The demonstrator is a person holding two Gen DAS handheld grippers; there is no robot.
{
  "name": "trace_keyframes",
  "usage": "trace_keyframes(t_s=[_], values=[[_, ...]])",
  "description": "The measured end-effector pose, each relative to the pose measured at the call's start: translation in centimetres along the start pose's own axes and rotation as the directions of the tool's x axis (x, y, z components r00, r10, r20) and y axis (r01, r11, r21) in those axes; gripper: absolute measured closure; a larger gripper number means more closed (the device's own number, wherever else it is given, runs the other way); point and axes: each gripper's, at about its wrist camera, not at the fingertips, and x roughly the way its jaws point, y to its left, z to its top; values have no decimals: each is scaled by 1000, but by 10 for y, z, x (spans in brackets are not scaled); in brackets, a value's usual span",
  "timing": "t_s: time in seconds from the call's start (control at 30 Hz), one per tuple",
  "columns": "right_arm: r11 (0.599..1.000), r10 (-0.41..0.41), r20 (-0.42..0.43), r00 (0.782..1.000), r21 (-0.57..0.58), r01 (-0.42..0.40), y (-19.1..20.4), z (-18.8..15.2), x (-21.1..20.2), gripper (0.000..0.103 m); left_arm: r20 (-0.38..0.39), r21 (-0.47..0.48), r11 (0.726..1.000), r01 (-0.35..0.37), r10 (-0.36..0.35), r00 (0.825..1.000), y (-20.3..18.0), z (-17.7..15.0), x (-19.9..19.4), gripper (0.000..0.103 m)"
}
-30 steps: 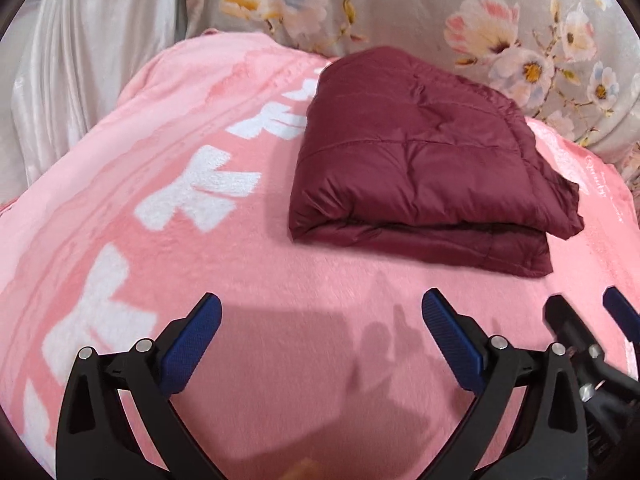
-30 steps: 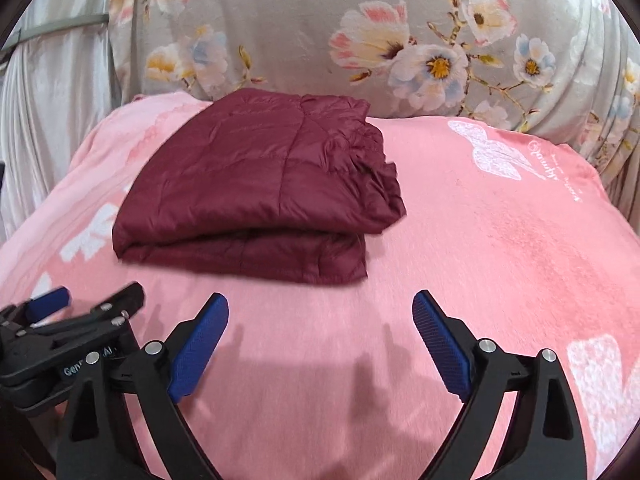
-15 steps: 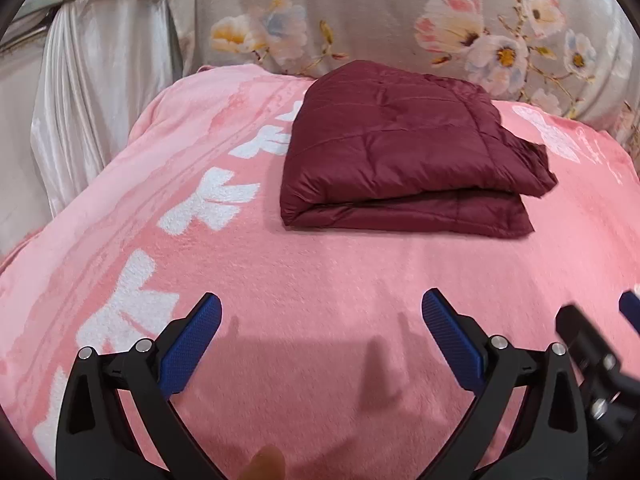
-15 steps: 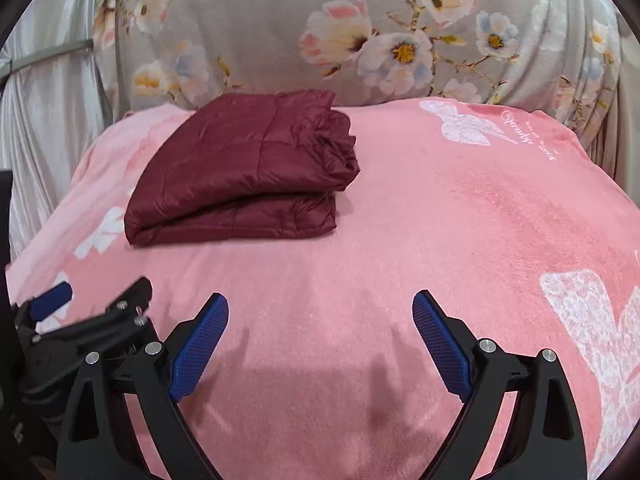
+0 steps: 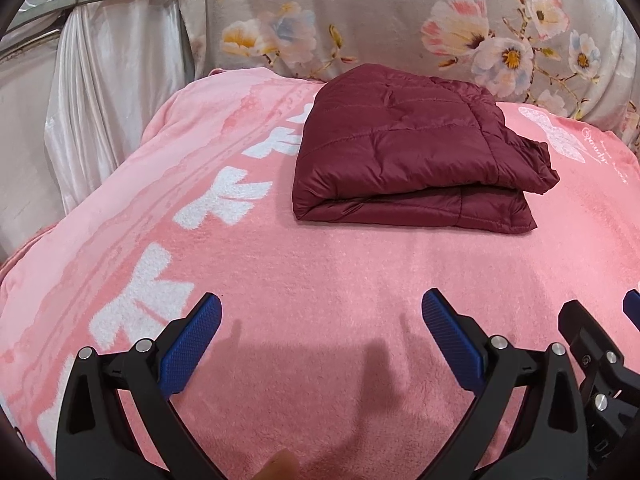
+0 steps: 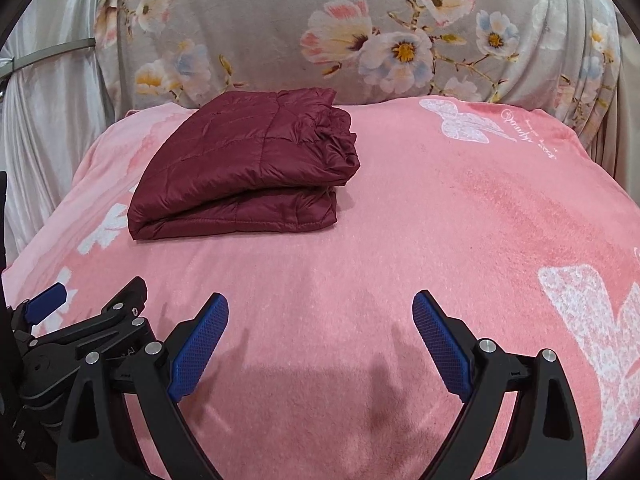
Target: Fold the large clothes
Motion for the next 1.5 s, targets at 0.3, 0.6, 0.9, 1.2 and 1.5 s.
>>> trace_keyframes(t_s=[0.3, 0.6, 0.9, 1.2, 1.5], values=[[1000, 2, -7, 1000, 0, -2, -2, 0, 1, 12, -1, 2, 1000, -4, 4, 1000, 0, -1, 1, 5], [1000, -23, 0, 1000, -6, 23, -2, 0, 1, 12, 0, 4, 1000, -11, 11, 1000, 2, -1, 1, 6], [999, -31, 10, 999, -12, 31, -2, 0, -2, 12, 7, 3, 1000, -15, 15, 1000, 2, -1, -1, 7], [999, -35, 12, 999, -14, 35, -2, 0, -2, 12, 8, 9, 1000, -9, 9, 1000, 0, 0, -4, 12], [999, -37, 12, 999, -15, 37, -3, 0, -2, 12, 5, 9, 1000, -10, 10, 1000, -3, 0, -3, 12]])
